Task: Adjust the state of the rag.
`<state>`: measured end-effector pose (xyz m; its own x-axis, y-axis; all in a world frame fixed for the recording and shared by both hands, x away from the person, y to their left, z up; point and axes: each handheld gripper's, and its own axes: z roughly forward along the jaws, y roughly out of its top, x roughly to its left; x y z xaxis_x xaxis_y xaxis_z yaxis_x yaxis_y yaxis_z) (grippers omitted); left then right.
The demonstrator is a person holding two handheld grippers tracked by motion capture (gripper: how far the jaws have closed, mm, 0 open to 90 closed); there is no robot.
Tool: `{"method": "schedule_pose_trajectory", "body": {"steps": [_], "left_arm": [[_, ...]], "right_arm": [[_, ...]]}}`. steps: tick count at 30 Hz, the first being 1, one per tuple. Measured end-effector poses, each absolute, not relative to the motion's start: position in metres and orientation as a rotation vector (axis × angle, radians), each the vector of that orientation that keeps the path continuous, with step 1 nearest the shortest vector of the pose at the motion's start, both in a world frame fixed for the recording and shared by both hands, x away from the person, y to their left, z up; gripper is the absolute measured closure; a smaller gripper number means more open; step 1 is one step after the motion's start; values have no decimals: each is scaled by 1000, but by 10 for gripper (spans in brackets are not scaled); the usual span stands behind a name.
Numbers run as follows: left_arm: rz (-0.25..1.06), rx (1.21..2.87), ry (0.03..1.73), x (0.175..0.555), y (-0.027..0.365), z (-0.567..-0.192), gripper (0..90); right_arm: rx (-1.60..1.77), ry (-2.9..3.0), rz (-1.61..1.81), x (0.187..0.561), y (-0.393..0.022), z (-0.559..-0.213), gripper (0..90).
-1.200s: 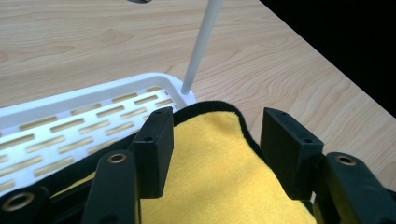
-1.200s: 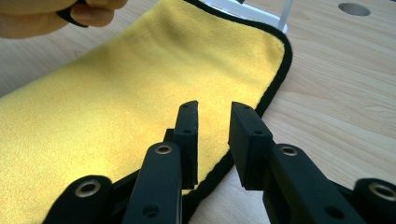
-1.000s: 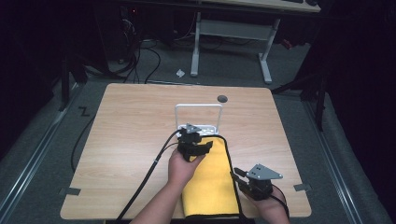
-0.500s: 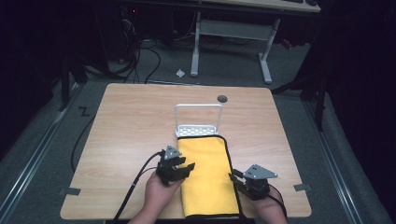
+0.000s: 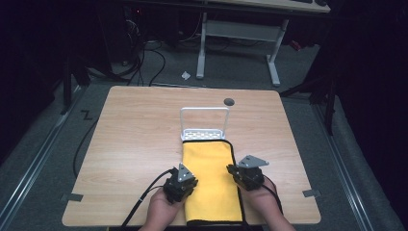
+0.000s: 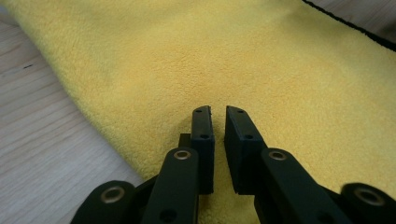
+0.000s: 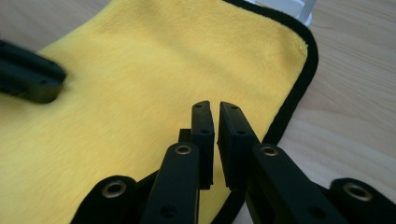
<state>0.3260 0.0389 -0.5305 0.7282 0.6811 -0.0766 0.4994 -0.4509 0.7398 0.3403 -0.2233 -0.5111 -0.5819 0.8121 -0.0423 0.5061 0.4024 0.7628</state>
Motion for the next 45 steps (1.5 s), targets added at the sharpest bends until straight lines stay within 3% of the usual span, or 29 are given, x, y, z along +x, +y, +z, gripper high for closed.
{"method": "schedule_pose_trajectory", "body": {"steps": [8,19,28,32,38,45], "left_arm": [[215,2093,923,325,63,-533,821],[148,2127,857,290,69,-533,814],[105,2123,833,289,70,-528,801],[171,2064,830,299,74,-517,727],[275,1943,1019,347,85,-509,526],[270,1951,1132,387,72,-521,417]], "right_arm": [[1123,2307,928,357,-206,-528,852],[1058,2377,932,321,-207,-527,838],[1088,2351,991,309,-209,-531,821],[1087,2336,1004,308,-209,-532,822],[1052,2334,1001,307,-209,-533,821],[1036,2341,996,307,-209,-533,820]]}}
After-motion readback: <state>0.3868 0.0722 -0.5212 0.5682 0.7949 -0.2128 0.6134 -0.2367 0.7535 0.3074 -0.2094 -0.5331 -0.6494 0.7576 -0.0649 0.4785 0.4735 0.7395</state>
